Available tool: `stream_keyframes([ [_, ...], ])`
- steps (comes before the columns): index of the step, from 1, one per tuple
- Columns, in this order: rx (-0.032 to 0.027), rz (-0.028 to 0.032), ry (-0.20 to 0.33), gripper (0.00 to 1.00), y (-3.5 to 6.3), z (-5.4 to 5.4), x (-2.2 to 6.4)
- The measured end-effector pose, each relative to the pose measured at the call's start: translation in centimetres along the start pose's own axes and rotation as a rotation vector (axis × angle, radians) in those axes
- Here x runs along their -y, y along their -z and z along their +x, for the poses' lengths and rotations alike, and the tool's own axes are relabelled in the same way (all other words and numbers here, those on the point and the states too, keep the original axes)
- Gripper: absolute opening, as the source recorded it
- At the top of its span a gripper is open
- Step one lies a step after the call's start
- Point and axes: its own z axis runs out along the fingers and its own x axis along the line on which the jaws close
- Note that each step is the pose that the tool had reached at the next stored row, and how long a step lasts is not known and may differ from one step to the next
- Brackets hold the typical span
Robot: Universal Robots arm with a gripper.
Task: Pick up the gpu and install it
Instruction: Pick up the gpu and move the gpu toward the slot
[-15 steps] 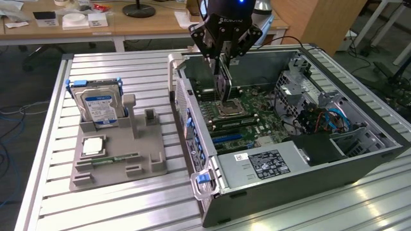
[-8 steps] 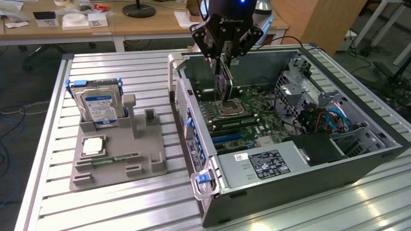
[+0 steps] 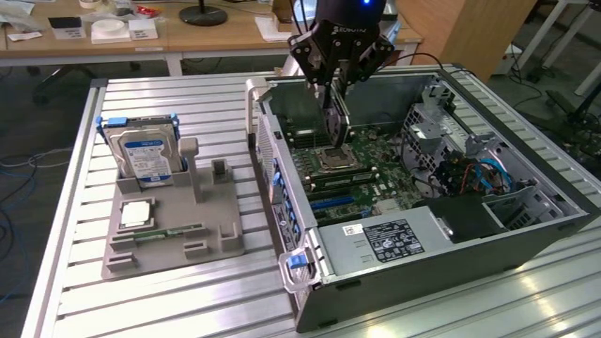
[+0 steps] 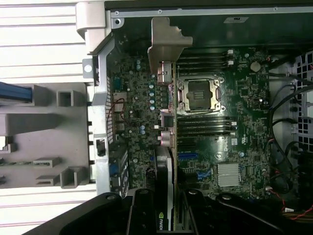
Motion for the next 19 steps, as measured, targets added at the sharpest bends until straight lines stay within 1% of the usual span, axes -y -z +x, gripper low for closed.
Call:
stream_keyframes([
  [19,0.0000,0.0000,0.000,0.27,-0.09,-3.6,-0.27],
])
